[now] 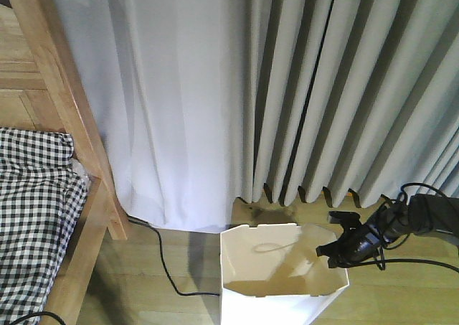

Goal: Move trash bin to bedside with robot
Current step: 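Lower the bin to the floor and open the right gripper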

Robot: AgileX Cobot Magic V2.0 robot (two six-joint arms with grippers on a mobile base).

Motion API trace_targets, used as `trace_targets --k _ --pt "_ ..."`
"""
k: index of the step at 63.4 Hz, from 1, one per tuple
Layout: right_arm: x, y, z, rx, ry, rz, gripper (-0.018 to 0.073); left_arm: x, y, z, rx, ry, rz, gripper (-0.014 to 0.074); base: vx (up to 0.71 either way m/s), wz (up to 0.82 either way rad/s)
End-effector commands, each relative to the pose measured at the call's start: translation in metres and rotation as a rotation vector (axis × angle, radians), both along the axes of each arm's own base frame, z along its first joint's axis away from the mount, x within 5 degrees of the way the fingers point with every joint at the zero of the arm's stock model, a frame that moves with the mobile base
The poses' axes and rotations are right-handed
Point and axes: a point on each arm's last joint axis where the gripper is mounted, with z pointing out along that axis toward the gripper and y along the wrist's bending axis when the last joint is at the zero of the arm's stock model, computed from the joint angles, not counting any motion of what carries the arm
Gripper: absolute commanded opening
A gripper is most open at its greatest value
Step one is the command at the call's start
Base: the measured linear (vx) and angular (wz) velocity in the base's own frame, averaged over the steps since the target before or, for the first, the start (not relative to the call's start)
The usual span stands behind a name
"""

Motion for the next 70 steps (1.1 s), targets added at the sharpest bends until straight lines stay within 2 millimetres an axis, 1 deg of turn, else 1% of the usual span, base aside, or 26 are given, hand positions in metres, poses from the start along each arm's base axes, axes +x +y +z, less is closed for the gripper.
trace_targets --k 1,8,15,20,28,33,36,41,44,48,57,64,70 --pt "0.022 0.005 0.018 0.022 -0.025 -0.054 0.0018 0.001 -0.001 -0.001 -0.004 -0.067 -0.008 -0.0006 0.00 0.00" --pt "0.018 0.008 0.011 0.004 0.017 -0.058 0.0053 0.001 -0.001 -0.001 -0.004 -0.067 -0.008 -0.0006 0.00 0.00" --pt "0.017 0.008 0.010 -0.020 0.027 -0.038 0.0130 0.001 -0.001 -0.001 -0.004 -0.067 -0.008 -0.0006 0.00 0.00" --pt "0.018 0.010 0.012 -0.015 0.034 -0.023 0.0211 0.001 -0.001 -0.001 -0.004 -0.067 -0.008 -0.0006 0.00 0.00" --pt "0.019 0.010 0.013 -0.018 0.035 -0.012 0.0396 0.001 -0.001 -0.001 -0.004 -0.067 -0.008 -0.0006 0.00 0.00" --pt "0.020 0.010 0.014 -0.019 0.034 -0.022 0.0495 0.001 -0.001 -0.001 -0.004 -0.067 -0.008 -0.0006 0.00 0.00" --pt "0.021 0.010 0.014 -0.023 0.032 -0.016 0.0547 0.001 -0.001 -0.001 -0.004 -0.067 -0.008 -0.0006 0.00 0.00" --pt "0.022 0.009 0.017 -0.034 0.031 0.010 0.0605 0.001 -0.001 -0.001 -0.004 -0.067 -0.008 -0.0006 0.00 0.00" --pt "0.023 0.008 0.021 -0.034 0.036 0.025 0.0623 0.001 -0.001 -0.001 -0.004 -0.067 -0.008 -0.0006 0.00 0.00" --pt "0.025 0.008 0.026 -0.026 0.041 0.028 0.0625 0.001 -0.001 -0.001 -0.004 -0.067 -0.008 -0.0006 0.00 0.00" --pt "0.030 0.010 0.038 0.010 0.044 -0.004 0.0598 0.001 -0.001 -0.001 -0.004 -0.067 -0.008 -0.0006 0.00 0.00" --pt "0.027 0.011 0.046 0.011 0.032 -0.050 0.0570 0.001 -0.001 -0.001 -0.004 -0.067 -0.008 -0.0006 0.00 0.00" --pt "0.020 0.007 0.061 -0.042 -0.023 -0.076 0.0546 0.001 -0.001 -0.001 -0.004 -0.067 -0.008 -0.0006 0.00 0.00"
